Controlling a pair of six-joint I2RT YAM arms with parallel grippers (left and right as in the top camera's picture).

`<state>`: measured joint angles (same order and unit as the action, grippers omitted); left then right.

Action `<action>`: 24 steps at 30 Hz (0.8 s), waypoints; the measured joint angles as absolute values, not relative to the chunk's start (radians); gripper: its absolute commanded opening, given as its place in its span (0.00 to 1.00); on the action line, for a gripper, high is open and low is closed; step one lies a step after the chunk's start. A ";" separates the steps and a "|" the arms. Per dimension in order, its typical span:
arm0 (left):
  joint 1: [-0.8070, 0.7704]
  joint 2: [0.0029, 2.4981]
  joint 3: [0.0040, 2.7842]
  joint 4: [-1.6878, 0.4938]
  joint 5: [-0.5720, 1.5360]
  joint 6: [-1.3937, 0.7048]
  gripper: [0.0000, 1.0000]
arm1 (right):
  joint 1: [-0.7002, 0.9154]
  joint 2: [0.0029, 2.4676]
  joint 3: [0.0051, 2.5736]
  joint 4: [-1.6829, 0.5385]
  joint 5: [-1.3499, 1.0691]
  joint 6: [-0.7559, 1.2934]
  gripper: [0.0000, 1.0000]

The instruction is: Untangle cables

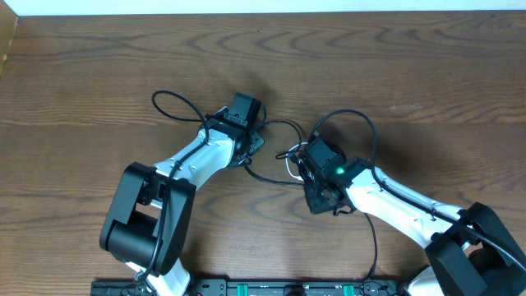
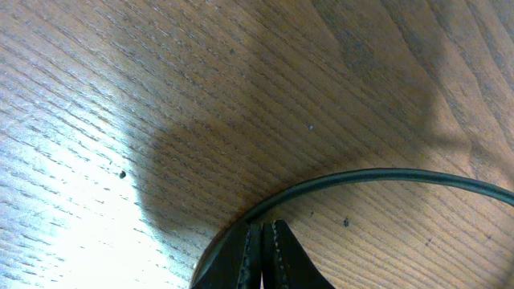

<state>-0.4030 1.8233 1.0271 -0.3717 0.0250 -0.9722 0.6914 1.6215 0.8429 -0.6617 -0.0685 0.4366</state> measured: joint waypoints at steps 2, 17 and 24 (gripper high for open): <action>-0.403 1.823 1.027 -0.373 0.025 -0.973 0.09 | 0.691 1.621 0.832 -0.662 -0.119 0.396 0.01; -0.403 1.821 1.027 -0.386 0.025 -0.972 0.09 | 0.691 1.621 0.825 -0.556 -0.238 0.343 0.22; -0.403 1.821 1.027 -0.387 0.025 -0.973 0.09 | 0.691 1.621 0.825 -0.524 -0.235 0.449 0.01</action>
